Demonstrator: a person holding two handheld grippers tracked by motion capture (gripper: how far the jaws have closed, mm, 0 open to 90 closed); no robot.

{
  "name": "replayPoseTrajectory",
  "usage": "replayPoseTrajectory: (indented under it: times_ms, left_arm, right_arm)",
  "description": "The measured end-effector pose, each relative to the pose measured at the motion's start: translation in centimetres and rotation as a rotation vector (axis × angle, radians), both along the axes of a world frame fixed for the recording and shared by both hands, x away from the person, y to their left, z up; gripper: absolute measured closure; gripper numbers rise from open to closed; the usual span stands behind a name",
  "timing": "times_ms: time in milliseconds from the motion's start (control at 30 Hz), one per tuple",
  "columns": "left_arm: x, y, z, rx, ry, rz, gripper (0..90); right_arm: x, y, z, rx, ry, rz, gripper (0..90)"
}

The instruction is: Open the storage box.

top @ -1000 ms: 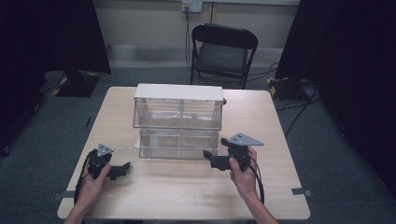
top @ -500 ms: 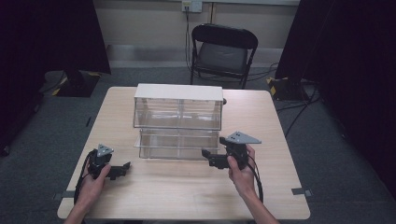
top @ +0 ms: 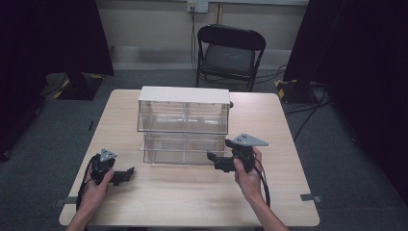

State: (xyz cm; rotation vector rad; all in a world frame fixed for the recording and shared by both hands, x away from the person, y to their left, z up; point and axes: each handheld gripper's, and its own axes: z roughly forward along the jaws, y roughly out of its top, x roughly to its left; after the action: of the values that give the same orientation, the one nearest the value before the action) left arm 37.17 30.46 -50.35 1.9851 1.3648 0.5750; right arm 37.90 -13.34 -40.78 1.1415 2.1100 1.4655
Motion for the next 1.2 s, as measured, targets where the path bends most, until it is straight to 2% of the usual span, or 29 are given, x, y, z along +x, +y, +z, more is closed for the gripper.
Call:
replayPoseTrajectory:
  times_ms: [400, 633, 767, 1200]
  left_arm:
    - [0.0, 0.0, 0.0, 0.0, 0.0, -0.001, 2.7]
    - [0.0, 0.0, 0.0, 0.001, 0.0, -0.001, 2.7]
    - [0.0, 0.0, 0.0, 0.0, 0.0, -0.001, 2.7]
    - [0.0, 0.0, 0.0, 0.001, 0.0, -0.001, 2.7]
  right_arm:
    - [1.1, 0.1, 0.7, 0.007, -0.005, -0.017, 13.1]
    - [1.8, 0.1, 1.1, 0.027, -0.006, -0.016, 13.1]
    - [1.9, 0.1, 1.3, 0.028, -0.007, -0.019, 13.1]
    - [2.0, 0.0, 1.4, 0.072, -0.017, -0.011, 12.8]
